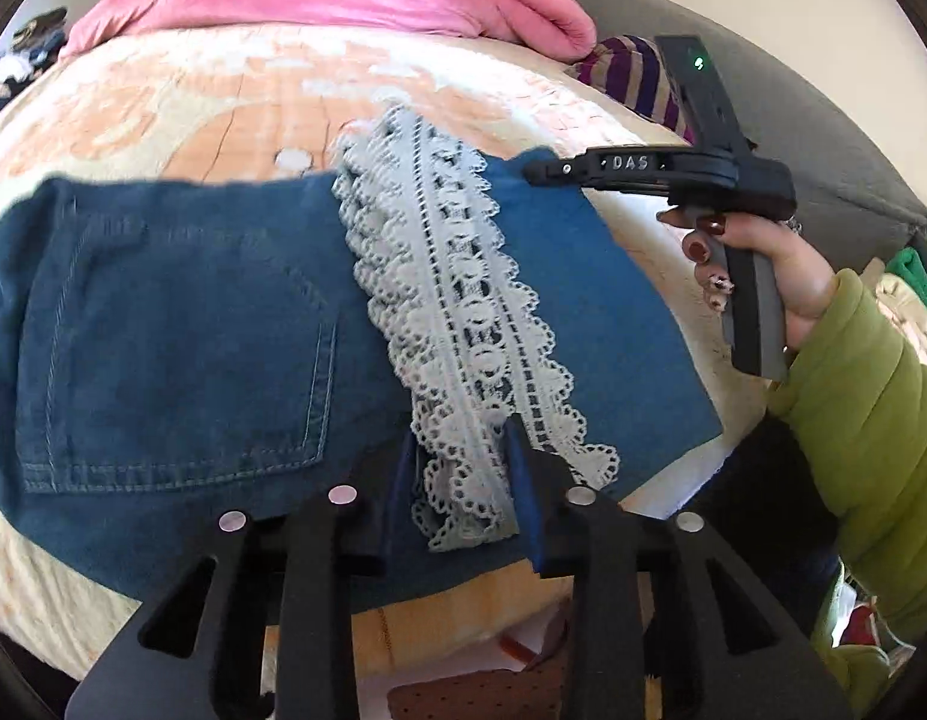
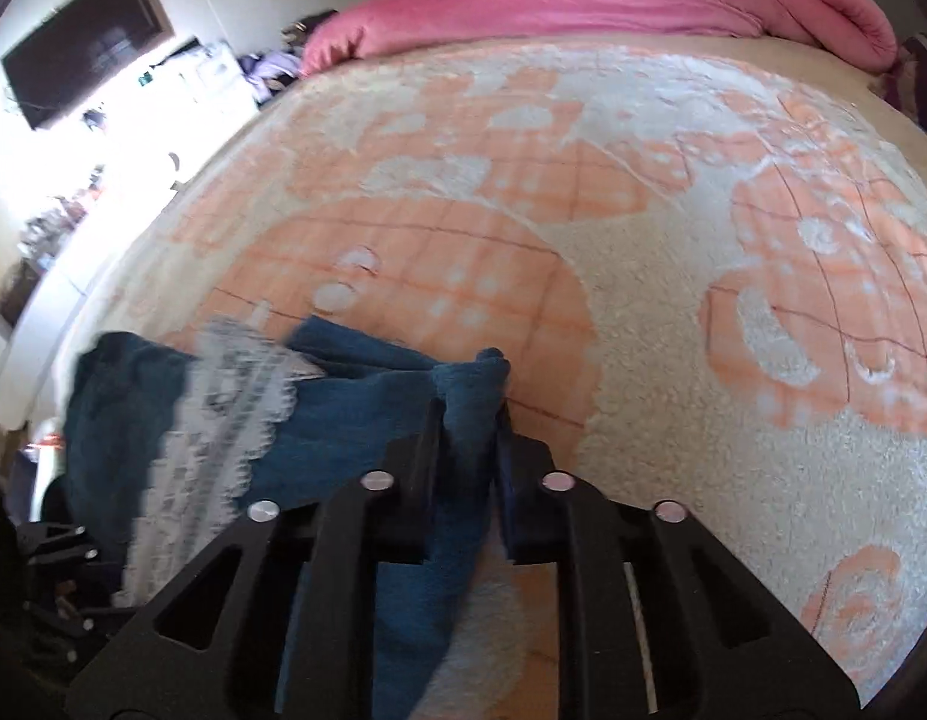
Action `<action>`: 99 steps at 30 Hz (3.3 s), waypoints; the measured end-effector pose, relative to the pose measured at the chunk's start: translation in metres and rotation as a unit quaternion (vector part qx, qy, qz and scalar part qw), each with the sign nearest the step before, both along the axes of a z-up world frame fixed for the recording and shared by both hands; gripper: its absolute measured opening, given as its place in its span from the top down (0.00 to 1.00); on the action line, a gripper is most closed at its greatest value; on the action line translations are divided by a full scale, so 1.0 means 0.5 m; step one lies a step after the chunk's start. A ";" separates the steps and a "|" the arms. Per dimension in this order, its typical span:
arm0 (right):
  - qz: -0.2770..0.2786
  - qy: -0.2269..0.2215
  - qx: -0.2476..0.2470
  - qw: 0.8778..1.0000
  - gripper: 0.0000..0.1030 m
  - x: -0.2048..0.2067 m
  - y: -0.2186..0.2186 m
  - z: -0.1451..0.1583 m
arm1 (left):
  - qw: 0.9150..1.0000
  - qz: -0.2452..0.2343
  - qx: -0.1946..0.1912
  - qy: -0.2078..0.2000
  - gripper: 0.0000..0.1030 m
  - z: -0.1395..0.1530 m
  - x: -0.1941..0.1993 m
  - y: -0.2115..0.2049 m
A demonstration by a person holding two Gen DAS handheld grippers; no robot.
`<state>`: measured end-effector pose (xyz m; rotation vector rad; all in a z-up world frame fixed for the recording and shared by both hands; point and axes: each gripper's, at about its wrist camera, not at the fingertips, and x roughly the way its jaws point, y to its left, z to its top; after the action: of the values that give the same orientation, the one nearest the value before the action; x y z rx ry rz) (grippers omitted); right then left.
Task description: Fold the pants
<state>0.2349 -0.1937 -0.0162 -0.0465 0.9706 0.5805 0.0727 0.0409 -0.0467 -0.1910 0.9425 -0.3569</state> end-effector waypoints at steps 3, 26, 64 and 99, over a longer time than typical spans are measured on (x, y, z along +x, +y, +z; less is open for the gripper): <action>-0.004 0.002 0.014 1.000 0.76 0.004 -0.007 -0.008 | 1.000 -0.003 0.007 -0.002 0.70 0.006 -0.005 -0.002; 0.127 -0.064 -0.103 0.984 0.54 -0.360 0.005 -0.002 | 0.998 -0.026 0.051 -0.037 0.54 0.028 -0.046 -0.058; 0.020 -0.079 -0.025 0.996 0.09 -0.373 -0.064 0.052 | 0.997 0.032 0.022 -0.062 0.40 0.090 -0.094 0.043; 0.254 -0.036 -0.044 0.966 0.09 -0.210 0.446 0.128 | 0.982 0.180 -0.045 -0.044 0.30 0.031 -0.116 0.285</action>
<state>0.1299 0.0293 0.0480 -0.4025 0.9133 0.9990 0.0145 0.1833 -0.0312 -0.4202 0.7867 -0.0721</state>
